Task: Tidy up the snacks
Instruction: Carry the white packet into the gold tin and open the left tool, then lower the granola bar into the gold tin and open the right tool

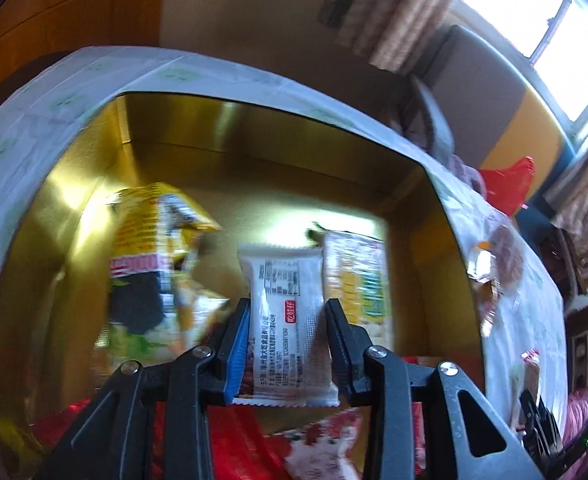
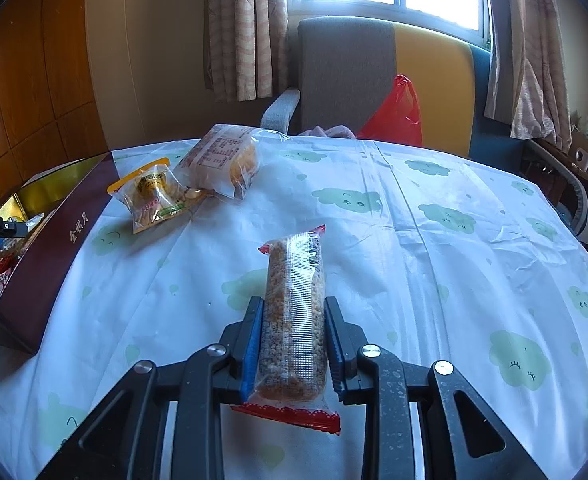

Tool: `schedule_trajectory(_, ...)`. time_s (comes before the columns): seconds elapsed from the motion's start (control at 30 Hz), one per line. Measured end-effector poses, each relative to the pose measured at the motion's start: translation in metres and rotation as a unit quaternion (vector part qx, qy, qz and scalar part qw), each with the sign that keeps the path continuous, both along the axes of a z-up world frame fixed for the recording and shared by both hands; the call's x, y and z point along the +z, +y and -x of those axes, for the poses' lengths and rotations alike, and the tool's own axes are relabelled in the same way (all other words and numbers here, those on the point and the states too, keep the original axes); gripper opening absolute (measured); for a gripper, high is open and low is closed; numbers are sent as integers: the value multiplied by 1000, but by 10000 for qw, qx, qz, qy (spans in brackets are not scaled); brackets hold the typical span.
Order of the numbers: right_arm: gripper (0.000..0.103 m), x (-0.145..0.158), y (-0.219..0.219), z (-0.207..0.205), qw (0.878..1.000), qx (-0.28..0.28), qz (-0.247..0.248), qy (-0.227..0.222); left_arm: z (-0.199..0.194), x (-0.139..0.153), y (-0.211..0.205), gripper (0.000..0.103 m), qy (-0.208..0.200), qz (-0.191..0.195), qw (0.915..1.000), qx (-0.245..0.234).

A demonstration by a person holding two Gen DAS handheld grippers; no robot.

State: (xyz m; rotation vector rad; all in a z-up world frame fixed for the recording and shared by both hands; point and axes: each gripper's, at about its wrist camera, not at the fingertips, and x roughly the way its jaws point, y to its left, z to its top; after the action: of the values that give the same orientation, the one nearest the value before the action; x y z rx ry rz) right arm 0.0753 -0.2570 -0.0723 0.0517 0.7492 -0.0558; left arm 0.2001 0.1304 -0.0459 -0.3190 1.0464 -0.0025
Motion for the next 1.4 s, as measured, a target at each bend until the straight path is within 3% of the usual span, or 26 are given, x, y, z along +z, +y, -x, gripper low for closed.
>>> schedule_trajectory(0.13,29,-1,0,-1,10000,1,-15,10,8,-3,7,40,44,154,9998,89)
schedule_trajectory(0.4,29,3,1,2,10000,51,9,-58,33,6,8,40,-230,-65,9997,-43)
schedule_trajectory(0.6,29,12,18,6,9992,288,272,-91,62,11,1,40,-444,-243,9979,-399)
schedule_trajectory(0.7,29,18,29,9,9991,405,119,-107,75,11,-1,40,-460,-162,9974,-522)
schedule_trajectory(1.17,29,60,126,-10,9855,1497,-795,-68,111,22,-5,47,-887,-764,9906,-705)
schedule_trajectory(1.4,29,65,178,-31,9790,1896,-745,31,121,25,5,47,-961,-760,9904,-640)
